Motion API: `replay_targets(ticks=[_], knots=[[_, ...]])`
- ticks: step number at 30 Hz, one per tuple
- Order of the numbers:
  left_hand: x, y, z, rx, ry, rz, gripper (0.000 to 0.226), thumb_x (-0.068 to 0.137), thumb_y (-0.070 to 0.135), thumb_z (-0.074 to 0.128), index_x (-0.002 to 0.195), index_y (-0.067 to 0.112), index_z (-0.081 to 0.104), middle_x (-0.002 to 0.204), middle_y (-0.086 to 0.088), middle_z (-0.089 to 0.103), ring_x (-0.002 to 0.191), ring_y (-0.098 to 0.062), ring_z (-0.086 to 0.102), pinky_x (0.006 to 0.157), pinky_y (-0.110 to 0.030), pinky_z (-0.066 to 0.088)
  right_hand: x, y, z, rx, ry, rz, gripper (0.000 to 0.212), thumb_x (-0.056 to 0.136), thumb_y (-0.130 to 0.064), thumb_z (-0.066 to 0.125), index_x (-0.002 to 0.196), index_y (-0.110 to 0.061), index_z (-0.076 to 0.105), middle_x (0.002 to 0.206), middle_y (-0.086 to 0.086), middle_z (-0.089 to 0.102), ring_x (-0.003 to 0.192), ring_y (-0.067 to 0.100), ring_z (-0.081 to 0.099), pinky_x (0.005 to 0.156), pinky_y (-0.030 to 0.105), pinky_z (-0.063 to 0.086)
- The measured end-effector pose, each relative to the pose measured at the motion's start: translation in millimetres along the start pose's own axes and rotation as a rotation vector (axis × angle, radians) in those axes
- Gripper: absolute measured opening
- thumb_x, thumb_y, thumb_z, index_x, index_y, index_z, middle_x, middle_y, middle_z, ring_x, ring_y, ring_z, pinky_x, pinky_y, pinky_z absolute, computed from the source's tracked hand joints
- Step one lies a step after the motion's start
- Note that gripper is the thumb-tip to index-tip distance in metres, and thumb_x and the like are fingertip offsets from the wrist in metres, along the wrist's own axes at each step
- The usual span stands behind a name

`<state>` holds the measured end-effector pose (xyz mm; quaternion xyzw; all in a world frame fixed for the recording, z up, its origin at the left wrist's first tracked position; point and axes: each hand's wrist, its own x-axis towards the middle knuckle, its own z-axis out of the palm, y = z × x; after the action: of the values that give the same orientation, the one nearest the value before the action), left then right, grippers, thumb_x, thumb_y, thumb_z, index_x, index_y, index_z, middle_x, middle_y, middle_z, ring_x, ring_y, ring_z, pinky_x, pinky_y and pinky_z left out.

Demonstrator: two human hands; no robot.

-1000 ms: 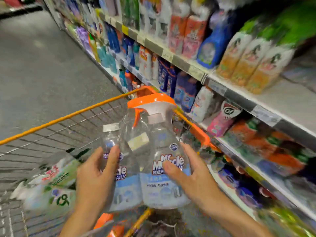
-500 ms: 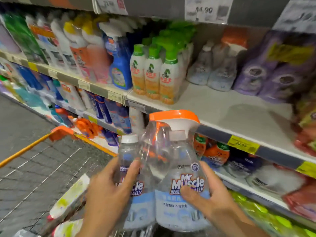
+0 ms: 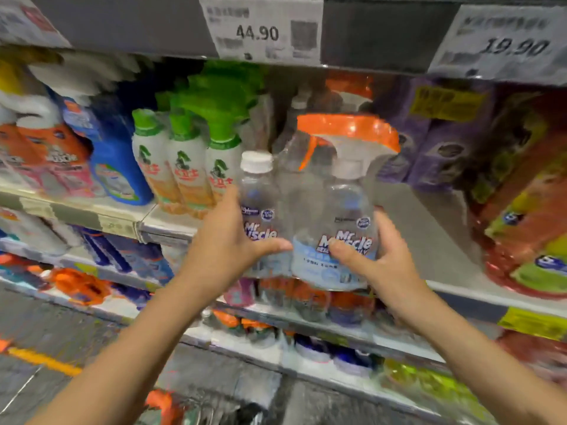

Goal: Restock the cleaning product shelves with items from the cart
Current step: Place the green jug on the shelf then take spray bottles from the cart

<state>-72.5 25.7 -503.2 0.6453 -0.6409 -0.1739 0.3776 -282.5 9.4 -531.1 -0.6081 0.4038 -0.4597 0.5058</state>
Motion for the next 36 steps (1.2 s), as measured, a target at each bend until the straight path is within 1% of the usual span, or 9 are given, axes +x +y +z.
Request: replay_targets(ticks=[5,9,13,19,23,26,29,33,36], knots=[[55,-19,33,0.164,0.046,-0.010,0.068,0.058,0.043,0.087,0.105,0.000,0.063,0.100,-0.012,0.070,0.096,-0.026,0.065,0.076,-0.026,0.045,44,22,-13,-0.081,0.113,-0.075,0.050,0.070,-0.024,0.083,0.110,-0.032,0.054,0.105,-0.011,0.069,0.099,0.005,0.065,0.084,0.019,0.050],[59,-34,56,-0.075,0.004,-0.020,0.079,0.062,0.014,0.089,0.124,0.004,0.042,0.113,-0.006,0.064,0.102,-0.024,0.063,0.079,-0.020,0.044,54,48,-23,-0.100,0.069,0.003,0.052,0.072,-0.017,0.082,0.113,-0.030,0.053,0.107,-0.007,0.069,0.099,0.007,0.066,0.083,0.023,0.052],[53,-47,67,-0.119,-0.018,0.009,0.074,0.068,0.014,0.086,0.123,0.015,0.037,0.114,0.000,0.058,0.104,-0.016,0.056,0.082,-0.017,0.039,48,58,-21,-0.212,0.023,0.062,0.047,0.084,-0.015,0.073,0.106,-0.040,0.040,0.103,-0.025,0.057,0.087,-0.021,0.056,0.072,0.002,0.043],[58,-52,70,-0.139,-0.053,0.014,0.076,0.068,0.017,0.085,0.121,0.023,0.031,0.124,-0.007,0.052,0.117,-0.021,0.050,0.099,-0.029,0.040,54,57,-26,-0.247,-0.038,0.120,0.053,0.085,-0.019,0.072,0.105,-0.047,0.032,0.106,-0.032,0.048,0.086,-0.029,0.049,0.070,-0.004,0.038],[65,-49,74,-0.077,-0.042,0.011,0.080,0.067,0.021,0.085,0.128,0.002,0.037,0.124,-0.010,0.053,0.117,-0.024,0.049,0.098,-0.029,0.039,60,56,-28,-0.280,-0.054,0.117,0.056,0.085,-0.028,0.071,0.110,-0.049,0.026,0.107,-0.039,0.038,0.092,-0.024,0.042,0.072,-0.002,0.036],[75,-45,82,-0.017,-0.008,-0.029,0.081,0.065,0.026,0.087,0.127,-0.002,0.041,0.123,-0.017,0.055,0.117,-0.032,0.052,0.099,-0.036,0.041,68,58,-30,-0.284,-0.003,0.078,0.059,0.080,-0.030,0.073,0.118,-0.042,0.030,0.117,-0.023,0.052,0.105,-0.006,0.053,0.078,0.006,0.042],[74,-49,97,0.167,0.065,0.011,0.090,0.078,0.058,0.061,0.128,-0.014,0.043,0.122,-0.031,0.053,0.113,-0.045,0.053,0.097,-0.047,0.044,80,64,-36,-0.282,0.023,0.017,0.054,0.079,-0.025,0.072,0.119,-0.033,0.036,0.117,-0.009,0.060,0.109,0.013,0.061,0.069,0.012,0.050],[65,-65,118,0.246,0.210,0.116,0.093,0.090,0.064,0.033,0.141,-0.013,0.027,0.142,-0.036,0.037,0.133,-0.041,0.031,0.115,-0.039,0.019,95,64,-45,-0.279,-0.025,-0.012,0.049,0.084,-0.010,0.068,0.115,-0.035,0.039,0.110,-0.014,0.063,0.099,-0.001,0.065,0.074,0.014,0.052],[62,-69,121,0.211,0.218,0.168,0.081,0.093,0.048,0.042,0.145,-0.007,0.012,0.152,-0.028,0.017,0.141,-0.030,0.014,0.118,-0.031,0.005,102,71,-49,-0.280,-0.020,-0.014,0.055,0.085,-0.006,0.068,0.119,-0.038,0.037,0.110,-0.014,0.064,0.101,-0.001,0.065,0.077,0.017,0.054]])
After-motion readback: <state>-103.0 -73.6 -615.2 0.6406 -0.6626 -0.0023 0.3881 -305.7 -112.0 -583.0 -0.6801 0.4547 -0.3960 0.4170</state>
